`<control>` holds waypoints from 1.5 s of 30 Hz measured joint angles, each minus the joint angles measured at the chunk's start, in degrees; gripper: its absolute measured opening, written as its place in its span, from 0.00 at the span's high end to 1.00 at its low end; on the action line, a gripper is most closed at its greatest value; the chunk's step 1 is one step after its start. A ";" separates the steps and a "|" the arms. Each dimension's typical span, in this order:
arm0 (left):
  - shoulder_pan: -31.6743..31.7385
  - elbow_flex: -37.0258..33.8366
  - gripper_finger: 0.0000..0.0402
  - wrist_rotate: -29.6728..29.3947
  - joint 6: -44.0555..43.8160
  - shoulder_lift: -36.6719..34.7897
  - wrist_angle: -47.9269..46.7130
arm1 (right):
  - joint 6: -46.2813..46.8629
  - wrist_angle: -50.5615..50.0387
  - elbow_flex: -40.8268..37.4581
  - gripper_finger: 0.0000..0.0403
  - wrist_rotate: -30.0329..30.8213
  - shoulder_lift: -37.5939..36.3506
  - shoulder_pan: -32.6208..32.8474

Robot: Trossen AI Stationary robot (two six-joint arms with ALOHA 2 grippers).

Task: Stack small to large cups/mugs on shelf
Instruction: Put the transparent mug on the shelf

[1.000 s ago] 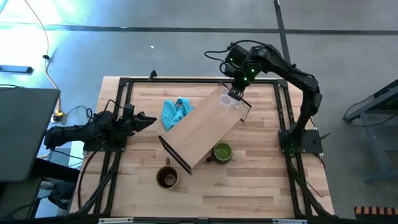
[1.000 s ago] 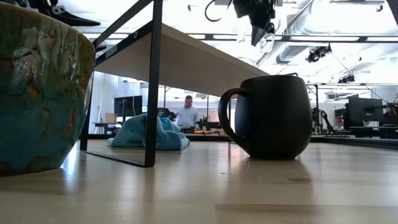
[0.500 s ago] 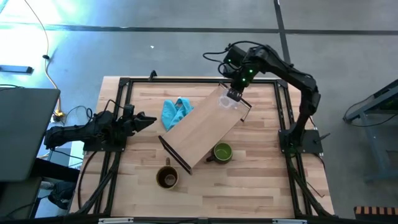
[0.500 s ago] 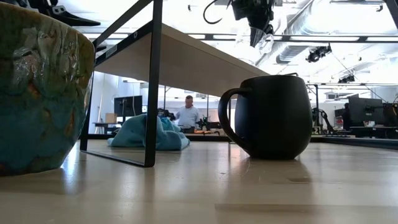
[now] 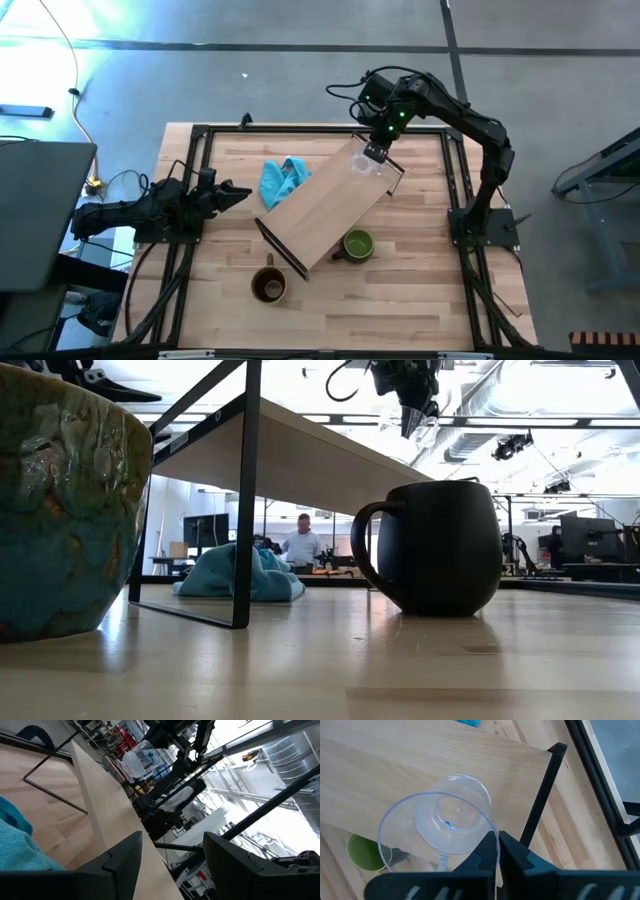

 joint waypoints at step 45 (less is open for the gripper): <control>0.01 0.00 0.50 0.20 0.02 0.00 0.06 | 6.01 0.01 -0.01 1.00 4.50 1.97 4.22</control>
